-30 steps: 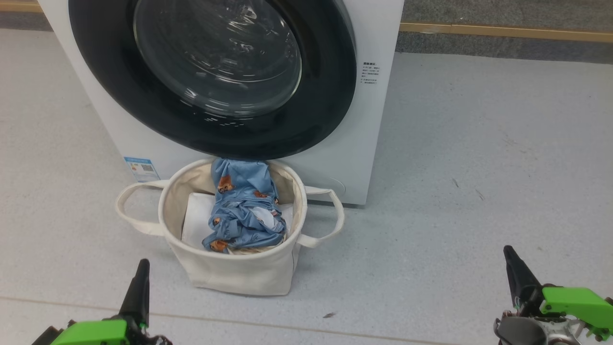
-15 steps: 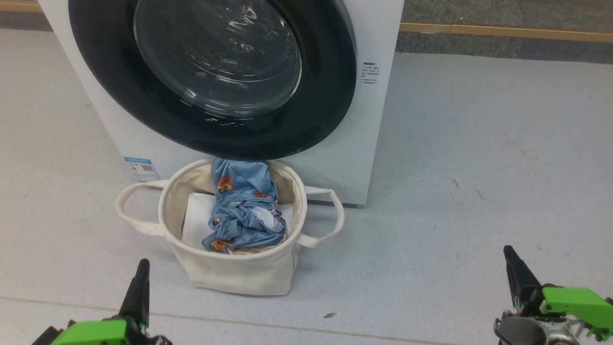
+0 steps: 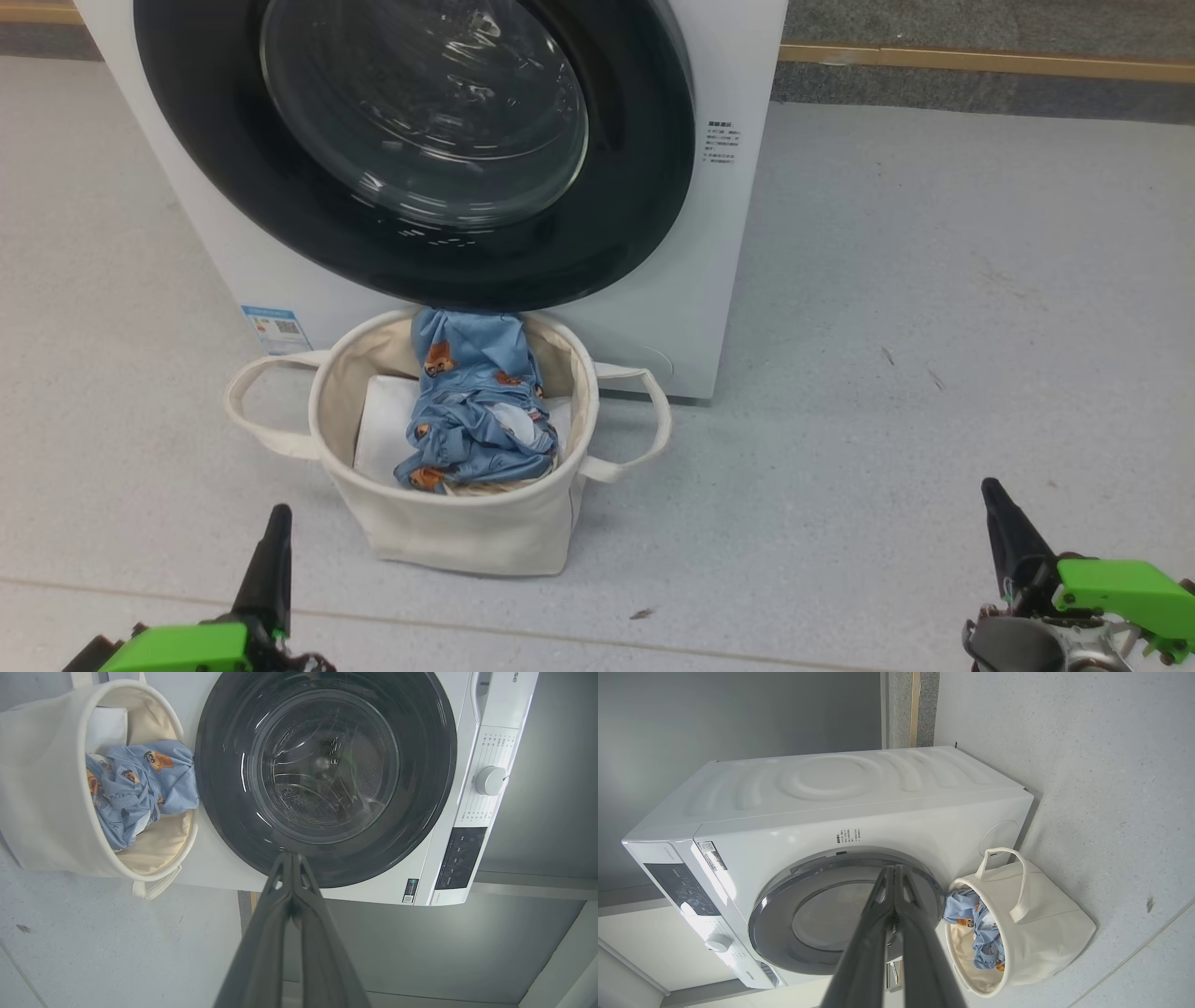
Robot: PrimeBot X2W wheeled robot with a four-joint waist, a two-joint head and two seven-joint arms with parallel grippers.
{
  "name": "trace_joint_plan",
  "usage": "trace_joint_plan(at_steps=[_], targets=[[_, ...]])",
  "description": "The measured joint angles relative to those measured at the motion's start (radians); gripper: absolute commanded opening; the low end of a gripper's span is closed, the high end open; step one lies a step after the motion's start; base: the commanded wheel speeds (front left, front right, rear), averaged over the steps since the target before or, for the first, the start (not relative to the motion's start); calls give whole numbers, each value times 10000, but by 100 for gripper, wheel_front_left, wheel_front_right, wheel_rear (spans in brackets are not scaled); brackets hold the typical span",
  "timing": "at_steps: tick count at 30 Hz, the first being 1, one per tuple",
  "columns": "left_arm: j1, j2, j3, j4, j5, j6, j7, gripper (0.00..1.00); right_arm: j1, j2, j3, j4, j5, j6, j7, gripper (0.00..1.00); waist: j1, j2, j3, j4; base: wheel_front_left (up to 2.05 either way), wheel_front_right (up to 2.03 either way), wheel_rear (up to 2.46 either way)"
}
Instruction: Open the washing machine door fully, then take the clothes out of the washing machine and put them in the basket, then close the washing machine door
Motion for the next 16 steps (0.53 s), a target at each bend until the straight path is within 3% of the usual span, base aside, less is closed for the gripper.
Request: trace_joint_plan(at_steps=[16], targets=[[0,0,0,0,0,0,0,0,0,0,0,0,0,0,0,0,0,0,0,0,0,0,0]])
